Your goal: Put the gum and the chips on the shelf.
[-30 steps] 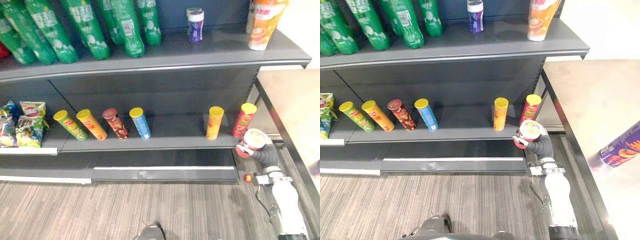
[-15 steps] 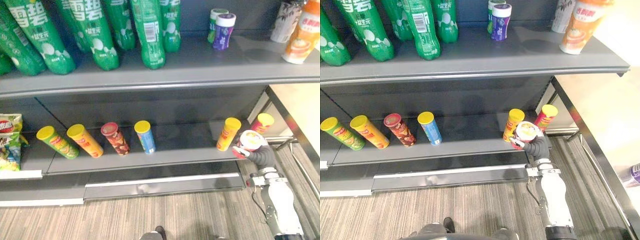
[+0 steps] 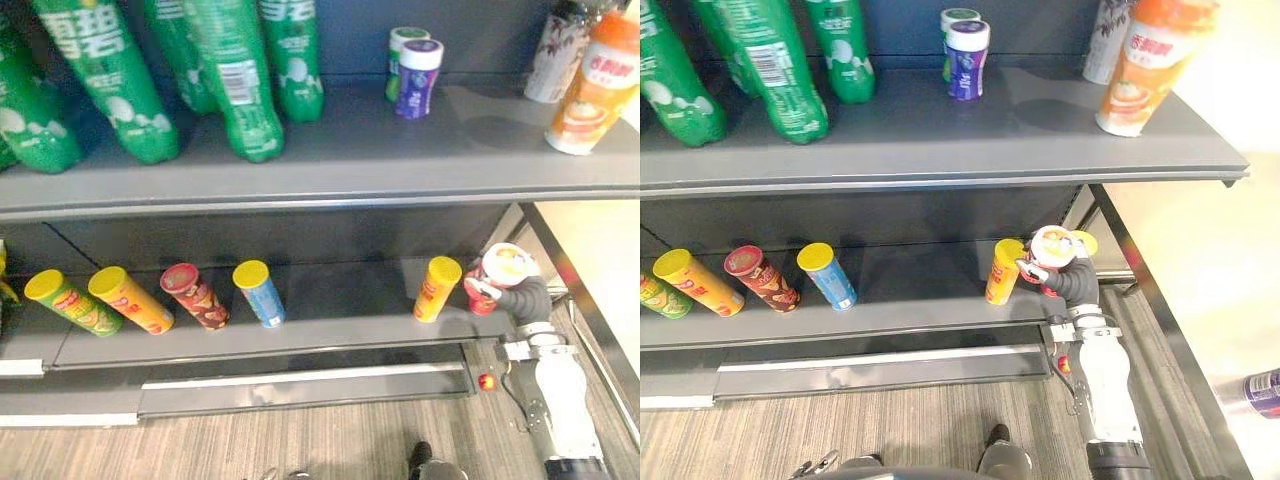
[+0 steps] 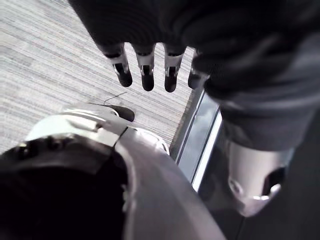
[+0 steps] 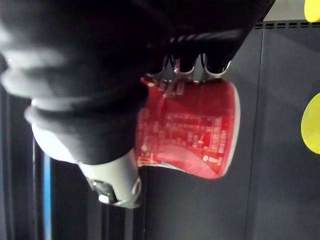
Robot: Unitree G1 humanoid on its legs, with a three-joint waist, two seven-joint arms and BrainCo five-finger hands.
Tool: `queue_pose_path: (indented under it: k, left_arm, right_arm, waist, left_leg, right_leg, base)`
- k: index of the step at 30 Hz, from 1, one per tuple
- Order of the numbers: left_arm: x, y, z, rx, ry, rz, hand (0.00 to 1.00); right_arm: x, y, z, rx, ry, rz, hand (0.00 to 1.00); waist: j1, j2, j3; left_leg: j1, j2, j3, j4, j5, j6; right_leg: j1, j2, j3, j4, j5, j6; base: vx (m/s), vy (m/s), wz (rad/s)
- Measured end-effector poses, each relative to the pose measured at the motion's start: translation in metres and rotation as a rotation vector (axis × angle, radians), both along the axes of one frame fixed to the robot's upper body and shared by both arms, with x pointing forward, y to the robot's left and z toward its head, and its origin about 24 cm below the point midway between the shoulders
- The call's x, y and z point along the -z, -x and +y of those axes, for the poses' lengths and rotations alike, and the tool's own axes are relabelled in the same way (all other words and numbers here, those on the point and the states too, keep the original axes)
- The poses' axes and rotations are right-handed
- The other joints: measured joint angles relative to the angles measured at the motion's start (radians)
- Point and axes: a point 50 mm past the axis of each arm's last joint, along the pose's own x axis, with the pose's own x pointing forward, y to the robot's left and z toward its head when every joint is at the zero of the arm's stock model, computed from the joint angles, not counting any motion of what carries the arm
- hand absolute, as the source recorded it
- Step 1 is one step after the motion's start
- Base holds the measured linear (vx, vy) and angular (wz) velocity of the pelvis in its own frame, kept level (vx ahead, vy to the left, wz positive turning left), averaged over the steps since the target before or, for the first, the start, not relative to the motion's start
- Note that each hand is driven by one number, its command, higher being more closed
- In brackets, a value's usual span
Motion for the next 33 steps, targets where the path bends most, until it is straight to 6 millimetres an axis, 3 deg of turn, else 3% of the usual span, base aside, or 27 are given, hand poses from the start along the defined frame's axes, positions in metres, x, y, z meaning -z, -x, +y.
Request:
queue_pose_path:
  k: [4, 9, 18, 26, 33]
  left_arm:
    - [-0.001, 0.004, 0.000, -0.029, 0.000, -0.014, 0.00]
    - [0.000, 0.006, -0.001, -0.034, -0.001, -0.011, 0.00]
    - [-0.001, 0.004, -0.001, -0.003, 0.002, -0.029, 0.00]
    - [0.001, 0.009, 0.001, 0.003, -0.004, -0.001, 0.00]
    - [0.002, 0.010, 0.004, 0.031, -0.020, 0.017, 0.00]
  right_arm:
    - [-0.003, -0.002, 0.000, -0.018, 0.017, -0.007, 1.00]
    - [-0.002, -0.002, -0.001, 0.017, 0.001, 0.005, 1.00]
    - [-0.014, 0.003, -0.013, 0.046, 0.016, 0.005, 1.00]
    - [-0.040, 0.025, -0.016, -0.039, 0.129, -0.039, 1.00]
    - [-0.040, 0.036, -0.019, -0.045, 0.158, -0.005, 1.00]
  waist:
    - [0.006, 0.009, -0.013]
    - [0.007, 0.011, -0.014]
    - [0.000, 0.015, -0.015]
    - [-0.038, 0.010, -0.019]
    - [-0.057, -0.004, -0.026]
  left_leg:
    - [0.000, 0.024, -0.021, -0.017, 0.011, -0.013]
    - [0.010, -0.007, -0.012, -0.034, 0.013, -0.012]
    - [0.034, -0.026, 0.025, -0.057, 0.014, -0.011]
    - [0.037, -0.035, 0.069, -0.069, 0.013, -0.010]
    - [0.057, -0.033, 0.113, -0.069, 0.009, -0.007]
  right_leg:
    - [0.051, 0.040, -0.036, -0.095, 0.036, -0.011]
    - [0.089, 0.029, -0.037, -0.168, 0.083, -0.003]
    - [0.096, 0.013, -0.021, -0.169, 0.085, 0.001]
    - [0.067, 0.011, 0.025, -0.169, 0.099, 0.004]
    - [0.058, 0.018, 0.066, -0.169, 0.107, -0.001]
  base:
    - [0.06, -0.075, 0.19]
    - [0.07, 0.035, 0.04]
    - [0.01, 0.025, -0.05]
    - [-0.02, 0.011, -0.16]
    - [-0.02, -0.001, -0.16]
